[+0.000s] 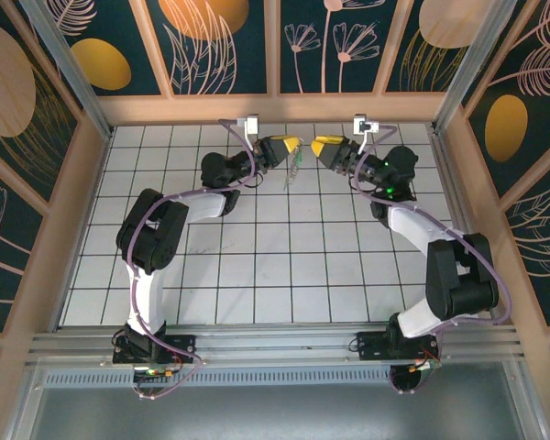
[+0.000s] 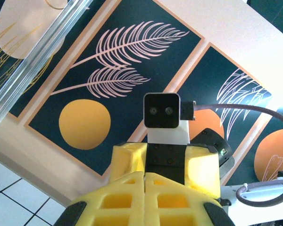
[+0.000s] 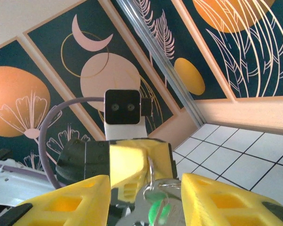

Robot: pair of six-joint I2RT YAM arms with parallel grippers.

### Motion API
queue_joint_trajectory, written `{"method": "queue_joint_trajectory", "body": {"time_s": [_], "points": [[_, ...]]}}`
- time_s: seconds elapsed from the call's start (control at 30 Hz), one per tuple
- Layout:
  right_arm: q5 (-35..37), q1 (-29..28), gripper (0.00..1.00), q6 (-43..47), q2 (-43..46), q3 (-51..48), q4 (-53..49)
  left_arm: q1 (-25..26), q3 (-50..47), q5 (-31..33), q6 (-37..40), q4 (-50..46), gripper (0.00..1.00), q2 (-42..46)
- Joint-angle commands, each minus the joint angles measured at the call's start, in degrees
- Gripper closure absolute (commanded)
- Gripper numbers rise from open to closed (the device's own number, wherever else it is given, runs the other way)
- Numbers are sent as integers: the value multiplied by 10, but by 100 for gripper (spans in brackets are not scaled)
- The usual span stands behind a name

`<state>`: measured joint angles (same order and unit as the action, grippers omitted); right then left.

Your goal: Put the keys on the keyring

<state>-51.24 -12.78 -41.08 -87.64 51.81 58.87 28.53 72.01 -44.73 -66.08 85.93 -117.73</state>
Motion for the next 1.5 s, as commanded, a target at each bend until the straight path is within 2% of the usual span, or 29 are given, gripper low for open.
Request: {"method": "queue_joint_trajectory", "body": {"time_s": [0.0,0.27,0.43,0.53,0.67,0.87,0.97,1.03,1.23,1.47], "points": [[7,-7,56,-15,-23,28,30,5,18,-6,7,28,100,16],[1,-26,58,-16,-52,49,31,5,19,-7,10,24,100,17],[-3,-32,64,-15,-62,58,31,5,20,-8,10,23,100,16],[-4,-32,76,-15,-67,62,29,6,19,-8,11,23,100,15],[-13,-32,100,-13,-71,68,26,6,20,-9,11,22,100,14],[-38,-23,100,40,-65,88,-51,5,30,-43,32,-10,100,22],[-59,-17,100,94,-61,112,-131,5,37,-69,76,-73,85,36],[-72,-14,100,126,-61,129,-180,5,43,-88,104,-109,83,43],[-96,-2,100,171,-63,157,-252,5,64,-134,174,-206,91,59],[-116,2,100,195,-70,173,-289,5,86,-165,229,-288,93,62]]}}
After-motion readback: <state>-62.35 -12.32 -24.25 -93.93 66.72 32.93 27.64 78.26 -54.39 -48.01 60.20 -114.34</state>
